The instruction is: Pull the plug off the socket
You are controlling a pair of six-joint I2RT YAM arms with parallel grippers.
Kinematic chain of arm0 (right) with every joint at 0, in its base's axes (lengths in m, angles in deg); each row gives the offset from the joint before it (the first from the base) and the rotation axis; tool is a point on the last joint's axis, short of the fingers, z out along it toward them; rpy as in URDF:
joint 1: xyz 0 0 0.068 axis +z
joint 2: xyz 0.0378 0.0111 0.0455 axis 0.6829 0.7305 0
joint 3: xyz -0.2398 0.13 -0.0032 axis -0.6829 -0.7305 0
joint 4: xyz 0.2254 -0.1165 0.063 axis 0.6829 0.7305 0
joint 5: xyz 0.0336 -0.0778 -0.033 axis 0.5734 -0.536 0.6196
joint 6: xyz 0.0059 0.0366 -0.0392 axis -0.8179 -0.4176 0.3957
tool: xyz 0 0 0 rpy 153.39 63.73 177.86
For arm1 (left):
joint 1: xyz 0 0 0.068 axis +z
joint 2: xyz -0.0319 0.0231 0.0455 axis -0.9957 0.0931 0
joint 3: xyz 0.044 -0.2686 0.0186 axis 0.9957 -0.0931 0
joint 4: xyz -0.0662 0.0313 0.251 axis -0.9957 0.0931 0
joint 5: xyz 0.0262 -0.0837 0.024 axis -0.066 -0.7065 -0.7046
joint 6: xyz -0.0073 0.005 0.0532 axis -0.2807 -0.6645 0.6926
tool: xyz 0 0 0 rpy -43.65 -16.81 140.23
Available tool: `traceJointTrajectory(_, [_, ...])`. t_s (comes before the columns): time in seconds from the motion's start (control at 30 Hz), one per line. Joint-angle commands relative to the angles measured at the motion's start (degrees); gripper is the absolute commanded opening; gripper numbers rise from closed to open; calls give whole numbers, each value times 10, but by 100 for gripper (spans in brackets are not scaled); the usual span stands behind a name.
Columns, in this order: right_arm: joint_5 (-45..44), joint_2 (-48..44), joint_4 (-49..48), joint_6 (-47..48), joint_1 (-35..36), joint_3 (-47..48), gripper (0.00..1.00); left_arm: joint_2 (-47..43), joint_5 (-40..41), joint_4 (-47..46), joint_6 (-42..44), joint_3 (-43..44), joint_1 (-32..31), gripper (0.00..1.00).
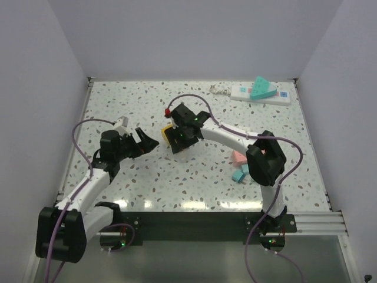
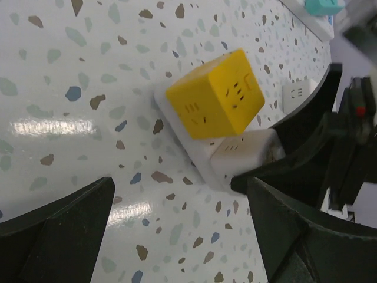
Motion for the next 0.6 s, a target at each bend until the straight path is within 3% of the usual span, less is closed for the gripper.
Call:
traceJointTrajectory(0.0, [157, -38, -84, -123, -56, 2, 0, 1, -50, -96, -48, -30, 4, 100])
traceJointTrajectory(0.37, [259, -39, -135, -176, -63, 22, 0, 79, -61, -231, -119, -41, 1, 100])
traceJointTrajectory(0.57, [273, -61, -154, -192, -63, 7, 0, 152, -60, -278, -136, -34, -2, 99])
